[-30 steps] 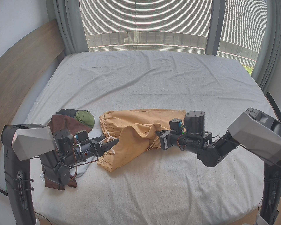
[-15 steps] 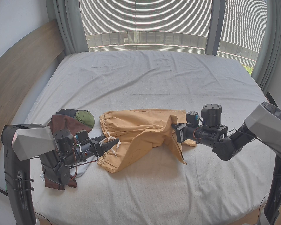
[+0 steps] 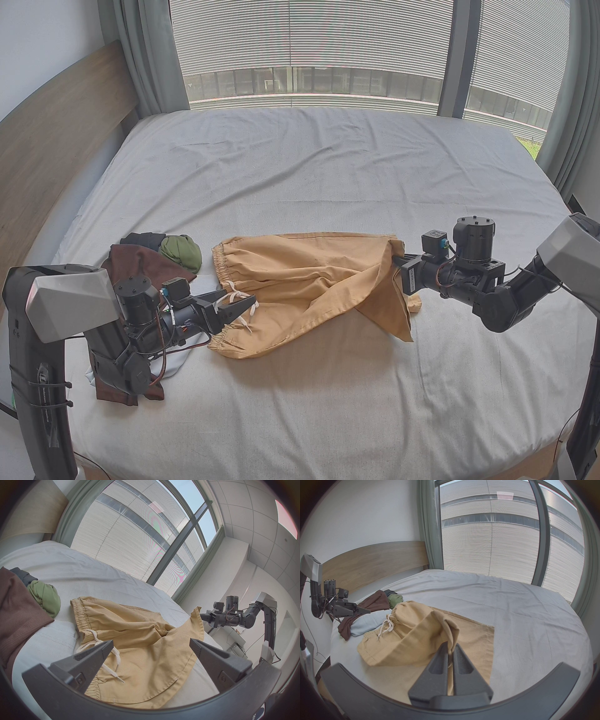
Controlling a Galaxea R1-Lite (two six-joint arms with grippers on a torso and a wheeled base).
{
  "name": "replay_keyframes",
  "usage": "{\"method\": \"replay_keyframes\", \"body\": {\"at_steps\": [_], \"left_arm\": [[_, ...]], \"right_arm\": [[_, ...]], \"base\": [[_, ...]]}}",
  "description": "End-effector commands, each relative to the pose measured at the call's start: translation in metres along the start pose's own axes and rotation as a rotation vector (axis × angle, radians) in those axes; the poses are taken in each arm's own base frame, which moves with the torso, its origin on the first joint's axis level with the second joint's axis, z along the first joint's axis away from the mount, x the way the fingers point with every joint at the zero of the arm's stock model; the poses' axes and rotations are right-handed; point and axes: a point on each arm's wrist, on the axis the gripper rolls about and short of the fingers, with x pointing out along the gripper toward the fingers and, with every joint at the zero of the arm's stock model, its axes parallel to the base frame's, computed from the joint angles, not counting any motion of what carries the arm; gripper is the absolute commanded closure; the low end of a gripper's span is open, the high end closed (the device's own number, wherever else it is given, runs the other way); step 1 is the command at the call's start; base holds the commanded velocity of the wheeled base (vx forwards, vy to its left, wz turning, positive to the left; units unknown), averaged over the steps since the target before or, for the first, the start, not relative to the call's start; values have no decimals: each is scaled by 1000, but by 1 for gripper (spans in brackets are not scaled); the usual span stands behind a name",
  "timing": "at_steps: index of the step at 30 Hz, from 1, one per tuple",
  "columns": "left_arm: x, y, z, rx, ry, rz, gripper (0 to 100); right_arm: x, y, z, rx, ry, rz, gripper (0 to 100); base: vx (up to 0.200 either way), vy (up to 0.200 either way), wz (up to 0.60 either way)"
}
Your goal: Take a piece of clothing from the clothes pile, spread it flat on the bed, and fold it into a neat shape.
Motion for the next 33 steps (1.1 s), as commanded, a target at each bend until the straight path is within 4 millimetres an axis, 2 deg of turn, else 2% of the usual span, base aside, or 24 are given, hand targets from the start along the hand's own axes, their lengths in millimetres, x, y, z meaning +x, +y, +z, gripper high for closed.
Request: {"method": "replay_keyframes", "body": {"at_steps": [1,3,10,13,23,33], "left_arm": [[0,0,-1,-2,2,0,0],[0,0,0,-1,1,-1,0],[0,0,0,0,-1,0,0],[0,0,0,0,-1,0,0],[0,0,1,0,-2,0,0],[0,0,1,0,-2,1,0]], "right_arm": [[-1,-1,1,-7,-3,-2,100],[-1,-1,1,-14,-5,1,100],[-5,10,-18,-12,58,46,100],[-6,13,-20,-13,64,56,100],[-18,36,-46,-14,111,167,100],[-20,65,-85,-13,167,271,100]], "base": [[0,0,0],[0,0,0],[0,0,0],[0,0,0],[0,0,0],[0,0,0]]}}
